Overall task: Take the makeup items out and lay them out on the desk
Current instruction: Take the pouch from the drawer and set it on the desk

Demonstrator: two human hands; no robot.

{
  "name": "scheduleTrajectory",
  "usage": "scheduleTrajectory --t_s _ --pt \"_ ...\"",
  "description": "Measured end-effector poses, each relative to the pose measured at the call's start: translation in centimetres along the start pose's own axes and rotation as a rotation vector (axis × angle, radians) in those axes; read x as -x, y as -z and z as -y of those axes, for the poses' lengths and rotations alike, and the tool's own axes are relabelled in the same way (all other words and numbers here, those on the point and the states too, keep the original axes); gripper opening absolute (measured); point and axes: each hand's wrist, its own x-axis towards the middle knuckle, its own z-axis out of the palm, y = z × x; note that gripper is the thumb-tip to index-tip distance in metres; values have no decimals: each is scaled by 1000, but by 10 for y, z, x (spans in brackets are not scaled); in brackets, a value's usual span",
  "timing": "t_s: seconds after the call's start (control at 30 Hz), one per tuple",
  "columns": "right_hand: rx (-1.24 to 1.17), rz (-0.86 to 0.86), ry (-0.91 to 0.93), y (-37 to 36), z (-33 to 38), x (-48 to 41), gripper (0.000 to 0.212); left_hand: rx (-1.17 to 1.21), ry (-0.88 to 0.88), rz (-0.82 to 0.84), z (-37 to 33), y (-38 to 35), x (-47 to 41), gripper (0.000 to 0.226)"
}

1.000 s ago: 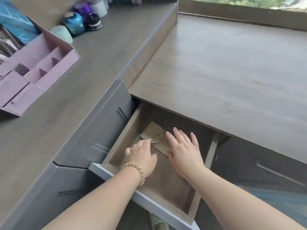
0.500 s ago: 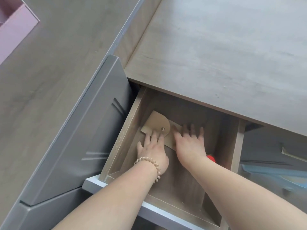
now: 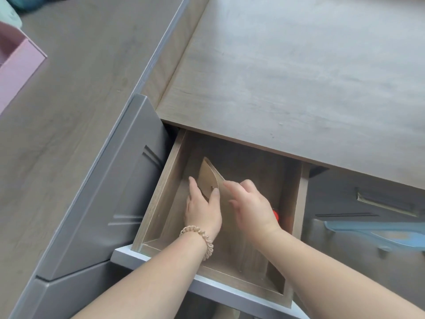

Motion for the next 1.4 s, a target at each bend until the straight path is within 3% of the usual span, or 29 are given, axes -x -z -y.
scheduleTrajectory --t_s 0.17,0.33,0.47,0.6,0.9,1.1,1.3,1.4 --pt "-219 -278 -60 74 5 30 44 361 -23 105 -44 -8 43 68" --pt "-343 -478 -117 147 -9 62 46 606 -169 326 -107 -24 97 40" --pt "-357 -524 -176 206 -41 96 51 511 -374 383 -159 -51 135 69" --pt "-344 -576 -215 272 -95 144 51 364 -503 476 -208 -108 189 74" --pt "-188 -627 -355 418 -260 267 53 311 -425 720 -284 -298 324 86" --pt "-216 -602 -460 463 -331 290 48 74 -449 720 -322 -369 344 96" --pt "-398 -696 -577 481 -393 277 41 -89 -561 634 -364 -436 332 55" --pt "-394 -738 -657 492 -427 270 37 -185 -590 592 -380 -480 324 55"
